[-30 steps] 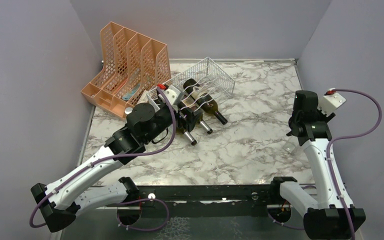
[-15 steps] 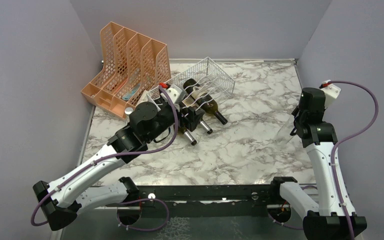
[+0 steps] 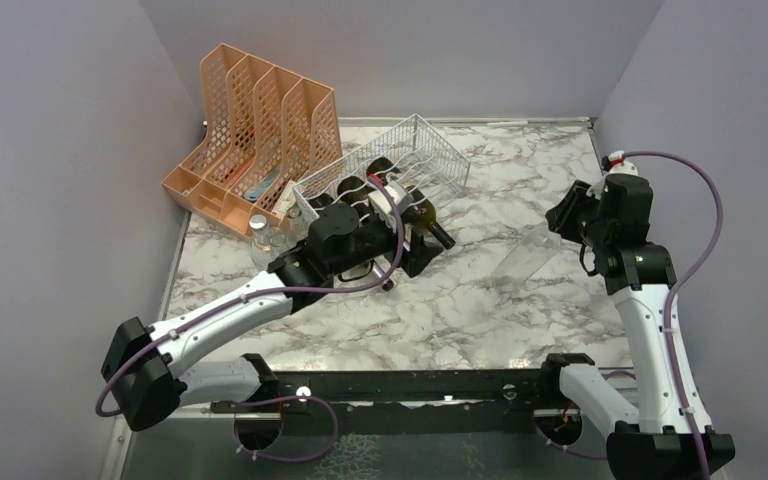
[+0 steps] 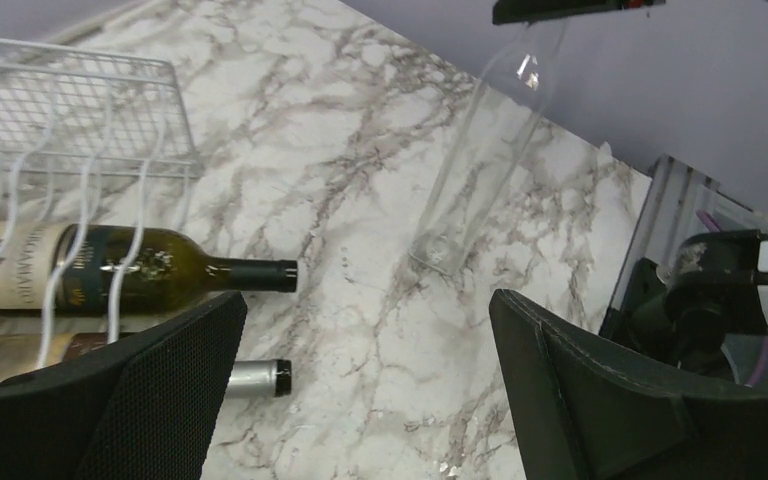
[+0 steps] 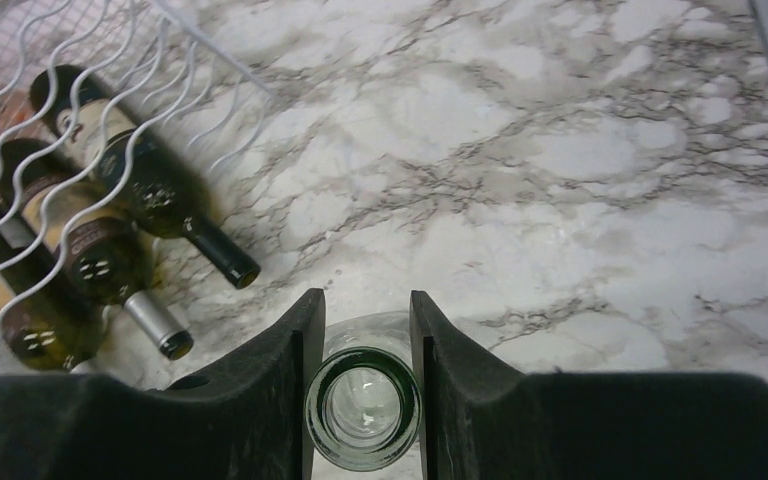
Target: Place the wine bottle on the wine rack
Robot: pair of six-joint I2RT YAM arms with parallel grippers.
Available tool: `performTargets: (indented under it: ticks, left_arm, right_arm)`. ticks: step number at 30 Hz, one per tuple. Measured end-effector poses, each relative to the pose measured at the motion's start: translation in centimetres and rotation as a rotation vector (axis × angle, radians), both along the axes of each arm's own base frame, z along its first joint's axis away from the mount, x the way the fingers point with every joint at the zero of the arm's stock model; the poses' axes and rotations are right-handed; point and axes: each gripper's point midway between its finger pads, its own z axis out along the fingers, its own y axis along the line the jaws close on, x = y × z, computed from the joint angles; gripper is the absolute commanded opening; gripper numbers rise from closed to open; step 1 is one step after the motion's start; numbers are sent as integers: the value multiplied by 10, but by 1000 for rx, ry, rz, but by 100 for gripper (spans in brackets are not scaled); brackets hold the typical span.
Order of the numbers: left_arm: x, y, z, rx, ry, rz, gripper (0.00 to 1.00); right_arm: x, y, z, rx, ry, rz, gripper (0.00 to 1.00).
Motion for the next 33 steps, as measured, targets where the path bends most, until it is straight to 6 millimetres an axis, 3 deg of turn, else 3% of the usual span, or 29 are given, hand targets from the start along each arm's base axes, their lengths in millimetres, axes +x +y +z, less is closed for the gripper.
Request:
performTargets:
  ticks: [8,18,26,33]
  left_arm:
    - [-15,-49,-52,36,62,-169,99]
    - [-41,-99,-115,126,77,-305,98]
    - [-42,-122,-142,162,85,-340,88]
    - [-47,-130,-148,158,81,-360,80]
  right_arm:
    - [-5,35,1,101,-3,174,1]
    - [-19,67,-16,225,41,320,1]
    - [-27,79,-6,272,15,372,1]
    - [-34,86,1,304,4,405,1]
